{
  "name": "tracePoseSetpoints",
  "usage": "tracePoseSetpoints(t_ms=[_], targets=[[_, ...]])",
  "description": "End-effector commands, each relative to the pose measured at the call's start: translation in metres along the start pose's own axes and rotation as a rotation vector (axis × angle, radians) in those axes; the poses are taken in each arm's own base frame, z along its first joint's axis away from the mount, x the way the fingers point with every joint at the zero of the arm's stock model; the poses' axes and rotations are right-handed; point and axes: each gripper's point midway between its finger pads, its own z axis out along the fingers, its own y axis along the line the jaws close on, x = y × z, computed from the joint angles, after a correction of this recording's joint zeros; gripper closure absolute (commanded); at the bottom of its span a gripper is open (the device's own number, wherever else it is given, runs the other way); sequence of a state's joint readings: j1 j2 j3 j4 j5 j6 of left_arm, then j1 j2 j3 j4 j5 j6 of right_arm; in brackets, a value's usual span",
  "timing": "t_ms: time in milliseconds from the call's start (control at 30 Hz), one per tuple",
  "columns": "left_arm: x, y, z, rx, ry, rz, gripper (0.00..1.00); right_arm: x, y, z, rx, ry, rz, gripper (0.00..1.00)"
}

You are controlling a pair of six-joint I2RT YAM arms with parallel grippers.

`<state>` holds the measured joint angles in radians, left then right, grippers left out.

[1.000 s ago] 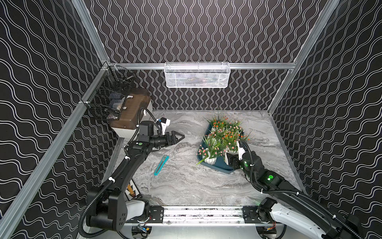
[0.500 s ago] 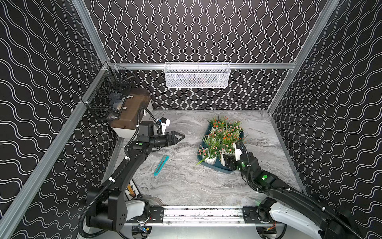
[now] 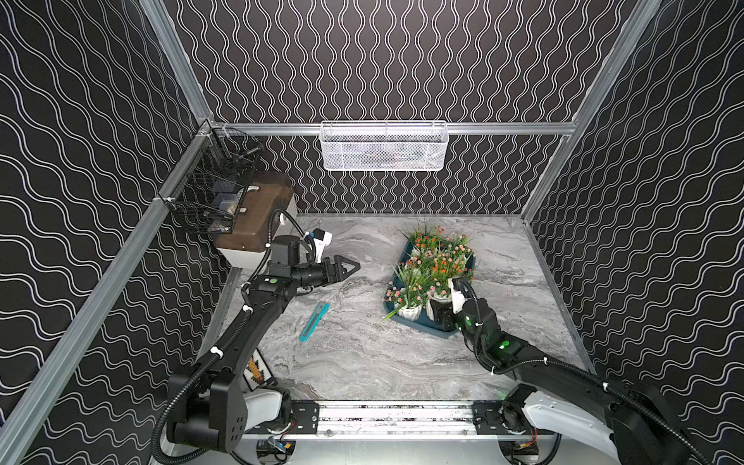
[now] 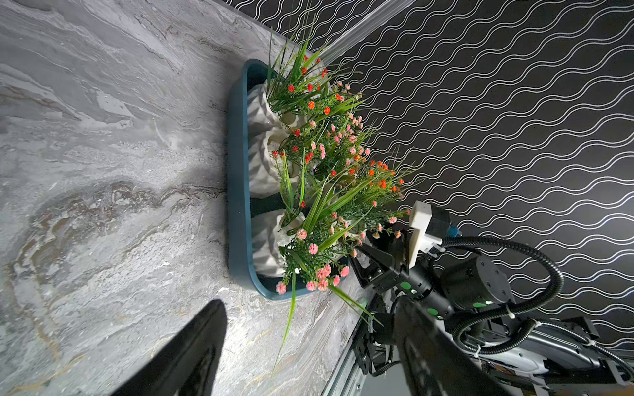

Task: Put the potted gypsophila into the storage box
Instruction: Place the baby's breath potted plant at the storage box.

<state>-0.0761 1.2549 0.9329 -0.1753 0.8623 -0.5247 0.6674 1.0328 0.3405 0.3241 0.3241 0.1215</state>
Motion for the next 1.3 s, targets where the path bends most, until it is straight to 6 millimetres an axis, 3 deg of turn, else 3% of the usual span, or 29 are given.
tracePoseSetpoints(t_ms=[0, 400, 733, 1000, 1267], targets=[[-0.003, -0.004, 0.0, 0.018, -0.01, 0.028, 0.2, -0.021, 0.003, 0.0, -0.014, -0.113, 0.046, 0.18], [-0.004, -0.005, 0.0, 0.019, -0.01, 0.028, 0.19, 0.01, 0.0, 0.005, -0.001, -0.01, 0.106, 0.09], [-0.002, 0.002, 0.0, -0.019, -0.003, 0.024, 0.19, 0.001, -0.01, -0.026, 0.03, 0.076, 0.169, 0.0], [-0.001, 0.005, 0.0, -0.036, -0.006, 0.009, 0.19, -0.034, -0.024, -0.071, 0.043, 0.009, 0.268, 0.0], [0.008, 0.011, -0.005, -0.078, -0.009, 0.008, 0.18, -0.083, -0.014, -0.089, -0.01, -0.026, 0.245, 0.0]])
